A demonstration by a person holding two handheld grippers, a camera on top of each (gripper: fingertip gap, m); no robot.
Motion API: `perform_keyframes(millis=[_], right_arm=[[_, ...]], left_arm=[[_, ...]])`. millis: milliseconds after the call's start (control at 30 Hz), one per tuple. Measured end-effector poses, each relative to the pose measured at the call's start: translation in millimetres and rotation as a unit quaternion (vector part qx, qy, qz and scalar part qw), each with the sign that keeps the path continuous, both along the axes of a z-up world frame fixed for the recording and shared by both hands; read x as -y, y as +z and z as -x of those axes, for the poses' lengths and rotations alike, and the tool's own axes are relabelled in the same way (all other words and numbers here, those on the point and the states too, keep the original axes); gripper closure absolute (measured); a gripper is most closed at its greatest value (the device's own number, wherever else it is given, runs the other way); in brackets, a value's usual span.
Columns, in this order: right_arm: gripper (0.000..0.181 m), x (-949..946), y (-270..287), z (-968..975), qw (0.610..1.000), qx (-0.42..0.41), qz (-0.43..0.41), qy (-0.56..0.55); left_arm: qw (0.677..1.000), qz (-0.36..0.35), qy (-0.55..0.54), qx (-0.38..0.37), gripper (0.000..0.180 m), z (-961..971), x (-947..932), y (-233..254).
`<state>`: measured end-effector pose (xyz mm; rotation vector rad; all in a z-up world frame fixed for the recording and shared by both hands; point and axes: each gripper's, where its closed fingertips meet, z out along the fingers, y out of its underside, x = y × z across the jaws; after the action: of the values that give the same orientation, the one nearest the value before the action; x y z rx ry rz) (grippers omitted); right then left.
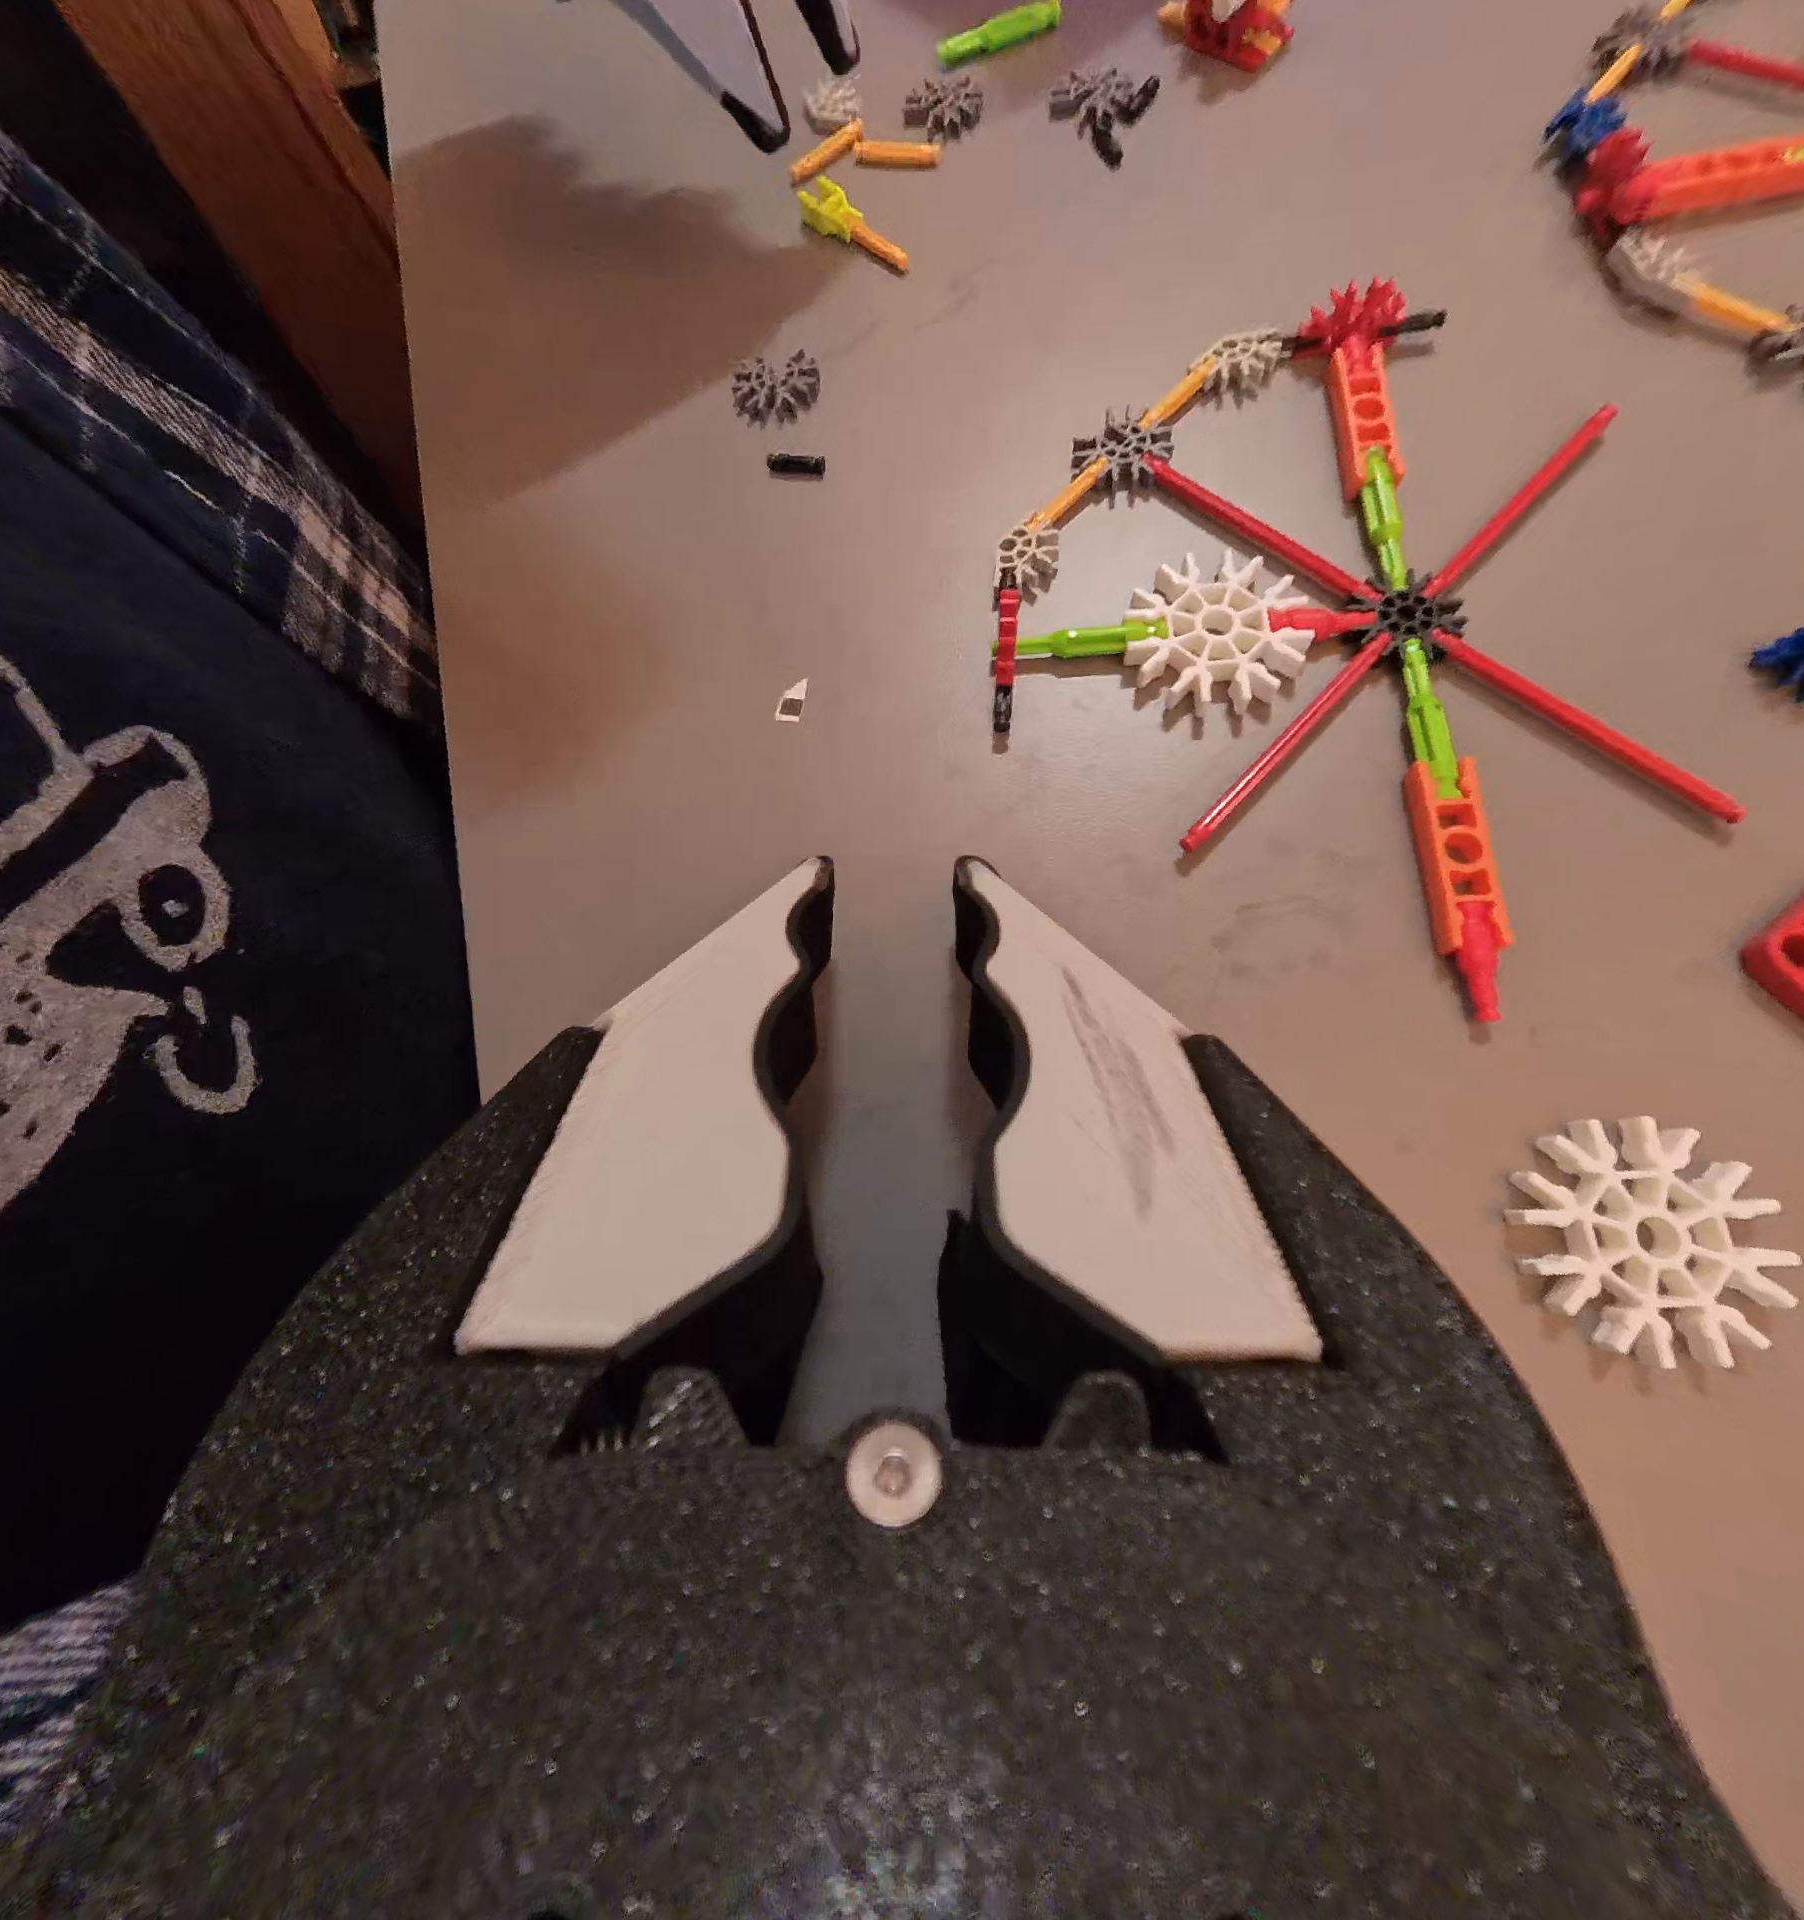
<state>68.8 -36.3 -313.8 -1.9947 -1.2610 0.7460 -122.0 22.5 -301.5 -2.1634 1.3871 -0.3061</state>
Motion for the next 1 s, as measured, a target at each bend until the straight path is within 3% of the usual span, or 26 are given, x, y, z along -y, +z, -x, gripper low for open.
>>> perform_keyframes(millis=[233, 600, 800, 1000], right_arm=[[0.157, -2, 3, -10, 0.999, 0.000, -0.029, -0.038], [0.155, -5, -11, -16, 0.997, 0.014, 0.051, -0.053], [0.156, -7, -11, -16, 0.996, 0.005, 0.069, -0.054], [0.159, -8, -11, -16, 0.994, -0.006, 0.094, -0.057]], left_arm=[[0.999, -0.017, -0.027, 0.007, 0.161, -17, -15, 7], [0.997, -0.071, 0.012, 0.013, 0.161, 25, -50, 52], [0.996, -0.060, 0.022, 0.059, 0.161, 41, -38, 56], [0.997, -0.050, 0.005, 0.058, 0.164, 63, -24, 50]])
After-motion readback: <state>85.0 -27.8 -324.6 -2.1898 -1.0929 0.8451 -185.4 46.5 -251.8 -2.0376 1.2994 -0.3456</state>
